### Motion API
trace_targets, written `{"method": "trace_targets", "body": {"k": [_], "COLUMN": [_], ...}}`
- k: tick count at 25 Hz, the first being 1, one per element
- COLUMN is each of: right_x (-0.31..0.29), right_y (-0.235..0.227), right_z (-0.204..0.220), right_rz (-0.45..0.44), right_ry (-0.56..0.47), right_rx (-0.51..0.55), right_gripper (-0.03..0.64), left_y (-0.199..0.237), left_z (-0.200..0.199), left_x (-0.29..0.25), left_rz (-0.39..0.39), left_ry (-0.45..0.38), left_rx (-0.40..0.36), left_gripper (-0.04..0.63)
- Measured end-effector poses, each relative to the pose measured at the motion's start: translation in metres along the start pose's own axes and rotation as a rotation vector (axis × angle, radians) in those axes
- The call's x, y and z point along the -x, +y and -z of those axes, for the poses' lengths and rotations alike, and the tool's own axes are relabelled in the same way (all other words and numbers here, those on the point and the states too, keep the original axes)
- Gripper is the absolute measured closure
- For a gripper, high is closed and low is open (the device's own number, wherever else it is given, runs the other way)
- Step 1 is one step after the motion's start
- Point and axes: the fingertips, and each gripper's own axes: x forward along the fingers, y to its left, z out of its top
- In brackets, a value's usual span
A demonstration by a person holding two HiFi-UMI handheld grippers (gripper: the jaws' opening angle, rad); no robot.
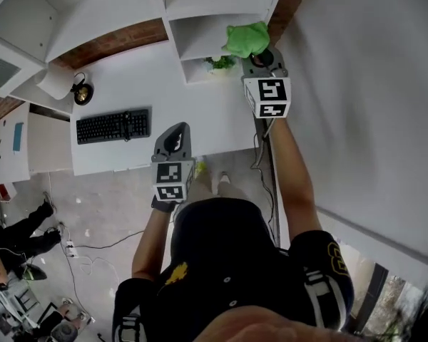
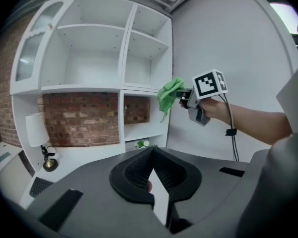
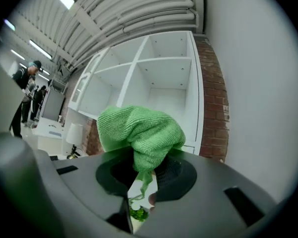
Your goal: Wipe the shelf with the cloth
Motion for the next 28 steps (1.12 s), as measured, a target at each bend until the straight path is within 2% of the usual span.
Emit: {"method": "trace_targets", "body": {"k": [4,8,11,14,16,19,23,25,28], "right_x": [0.055,0.096,0.121,0.145,0.162,0.189,0.232,0.246,0.271], "right_y": [0.04,0.089,0.119,0.157,0.185,0.235,0.308,0.337,0.364], "right_z": [0.013,0.007,-0.002,-0.014,-0.023,-0.035,-0.031,-0.036,-0.053], "right_rz": [-0.044,-0.094,-0.109,-0.144,-0.147,-0.104,-0.047,-0.064,-0.087], "right_ry": [-0.006,-0.004,-0.013,-0.027,-0.039,-0.052,-0.003,0.009,-0.017], "right_rx": [-0.08,-0.115,-0.14,-0.128,-0.12,-0.146,-0.22,-0.197,-0.092], "right_gripper": [0.554,0.554,0.554,0.554,0.554,0.554,0.554,0.554,0.554], "left_y": [-0.013,-0.011,-0.006,0.009,0.022,0.053,0.079,0.084,0.076], "left_z": [0.019,0.025,0.019,0.017,0.025,0.038,0.06,0.067,0.08], "left_x": [0.04,0.085,0.113,0.147,0.17,0.209,0.267,0.284,0.299], "left_rz": [-0.042,-0.08,-0.1,-0.157,-0.171,-0.16,-0.133,-0.106,-0.066], "left_ry": [0.014,0.013,-0.055,-0.169,-0.201,-0.236,-0.249,-0.247,-0.249], "left_rx": [-0.012,-0.016,-0.045,-0.031,-0.026,-0.027,0.007,0.01,-0.034], "left_gripper": [0.577,0.577,0.577,0.577,0.577,0.577,0.577,0.577,0.577]}}
